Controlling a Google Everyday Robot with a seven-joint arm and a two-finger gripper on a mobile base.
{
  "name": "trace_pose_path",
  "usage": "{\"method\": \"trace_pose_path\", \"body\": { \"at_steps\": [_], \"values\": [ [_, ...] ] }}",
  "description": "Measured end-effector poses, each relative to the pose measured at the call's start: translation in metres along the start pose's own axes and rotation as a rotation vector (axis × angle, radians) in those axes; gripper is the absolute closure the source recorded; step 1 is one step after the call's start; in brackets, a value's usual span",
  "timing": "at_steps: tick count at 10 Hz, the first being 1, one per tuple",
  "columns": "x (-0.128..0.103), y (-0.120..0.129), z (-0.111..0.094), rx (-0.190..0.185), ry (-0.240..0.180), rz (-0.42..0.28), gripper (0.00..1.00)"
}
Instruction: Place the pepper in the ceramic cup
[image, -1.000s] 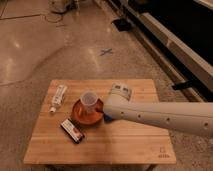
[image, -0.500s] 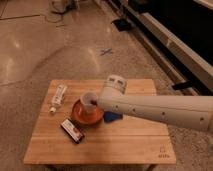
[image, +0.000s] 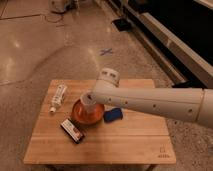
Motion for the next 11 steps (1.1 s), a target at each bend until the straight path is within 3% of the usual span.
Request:
{"method": "trace_pose_path", "body": {
  "at_steps": [3, 4, 11],
  "values": [
    [0.009, 0.01, 0.019, 0.012, -0.027, 0.003, 0.99],
    [0.011, 0.011, 0.023, 0.016, -0.032, 0.004, 0.94],
    [0.021, 0.006, 0.034, 0.039, -0.049, -0.023, 0.25]
  ]
}}
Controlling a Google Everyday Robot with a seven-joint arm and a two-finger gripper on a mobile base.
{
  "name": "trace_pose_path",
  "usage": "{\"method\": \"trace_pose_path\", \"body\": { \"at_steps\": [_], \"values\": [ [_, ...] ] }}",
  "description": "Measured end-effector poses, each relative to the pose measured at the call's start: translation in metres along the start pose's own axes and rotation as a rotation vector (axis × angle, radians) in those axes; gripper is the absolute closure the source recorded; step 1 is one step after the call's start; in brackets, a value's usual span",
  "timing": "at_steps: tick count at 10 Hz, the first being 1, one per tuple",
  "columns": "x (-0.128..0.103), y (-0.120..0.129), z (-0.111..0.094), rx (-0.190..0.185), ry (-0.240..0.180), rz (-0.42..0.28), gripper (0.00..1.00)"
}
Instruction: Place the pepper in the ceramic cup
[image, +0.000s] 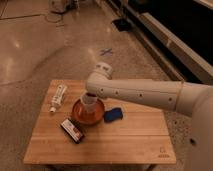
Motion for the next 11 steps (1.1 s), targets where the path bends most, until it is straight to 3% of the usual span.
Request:
{"method": "trace_pose_path", "body": {
  "at_steps": [1, 6, 11],
  "values": [
    [0.0, -0.002, 0.0, 0.0, -0.001, -0.006, 0.2],
    [0.01, -0.009, -0.011, 0.006, 0.028, -0.017, 0.2],
    [0.01, -0.004, -0.018, 0.024, 0.059, 0.022, 0.2]
  ]
}}
